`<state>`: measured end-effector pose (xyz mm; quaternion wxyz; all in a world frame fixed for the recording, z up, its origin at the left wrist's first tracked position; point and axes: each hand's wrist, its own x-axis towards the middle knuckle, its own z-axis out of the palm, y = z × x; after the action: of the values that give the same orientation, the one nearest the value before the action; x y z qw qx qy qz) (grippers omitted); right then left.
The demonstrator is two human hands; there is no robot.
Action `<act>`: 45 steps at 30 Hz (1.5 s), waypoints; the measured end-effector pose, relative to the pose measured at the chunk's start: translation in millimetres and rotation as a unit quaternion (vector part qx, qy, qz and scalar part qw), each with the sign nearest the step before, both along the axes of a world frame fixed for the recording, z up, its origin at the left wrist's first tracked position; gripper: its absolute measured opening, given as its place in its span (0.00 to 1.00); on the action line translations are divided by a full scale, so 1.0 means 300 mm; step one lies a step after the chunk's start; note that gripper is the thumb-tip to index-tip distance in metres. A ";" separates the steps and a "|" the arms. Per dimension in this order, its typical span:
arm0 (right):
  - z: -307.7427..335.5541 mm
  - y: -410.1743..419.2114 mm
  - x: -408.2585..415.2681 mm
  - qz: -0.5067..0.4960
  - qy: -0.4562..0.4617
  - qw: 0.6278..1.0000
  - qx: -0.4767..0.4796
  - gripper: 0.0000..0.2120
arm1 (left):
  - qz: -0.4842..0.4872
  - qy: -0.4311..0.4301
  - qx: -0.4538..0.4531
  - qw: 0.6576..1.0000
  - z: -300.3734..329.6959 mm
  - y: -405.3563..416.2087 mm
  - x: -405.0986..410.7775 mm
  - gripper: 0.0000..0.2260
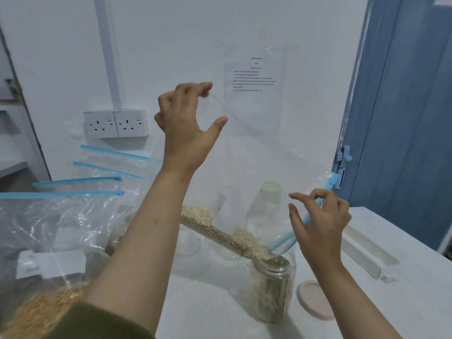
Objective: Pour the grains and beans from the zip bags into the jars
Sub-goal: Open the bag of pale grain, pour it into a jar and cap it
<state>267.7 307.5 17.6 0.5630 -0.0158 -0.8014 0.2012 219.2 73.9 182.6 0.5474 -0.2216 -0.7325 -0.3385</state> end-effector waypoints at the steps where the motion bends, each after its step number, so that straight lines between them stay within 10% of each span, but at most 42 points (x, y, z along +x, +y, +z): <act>1: 0.009 0.000 -0.002 -0.006 0.004 1.000 0.018 0.11 | 0.000 0.001 -0.001 1.000 0.001 0.001 0.001 0.24; 24: 0.353 -0.037 -0.091 0.223 -0.058 0.970 0.072 0.24 | -0.002 0.006 0.000 1.000 0.006 0.012 0.015 0.23; 45: 0.366 -0.006 -0.112 0.173 0.010 0.972 0.160 0.22 | -0.003 0.016 -0.007 1.000 0.022 0.029 -0.003 0.22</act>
<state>234.1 305.7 127.3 0.5230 0.2152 -0.8081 0.1649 218.4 82.6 189.2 0.5565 -0.2335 -0.7251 -0.3317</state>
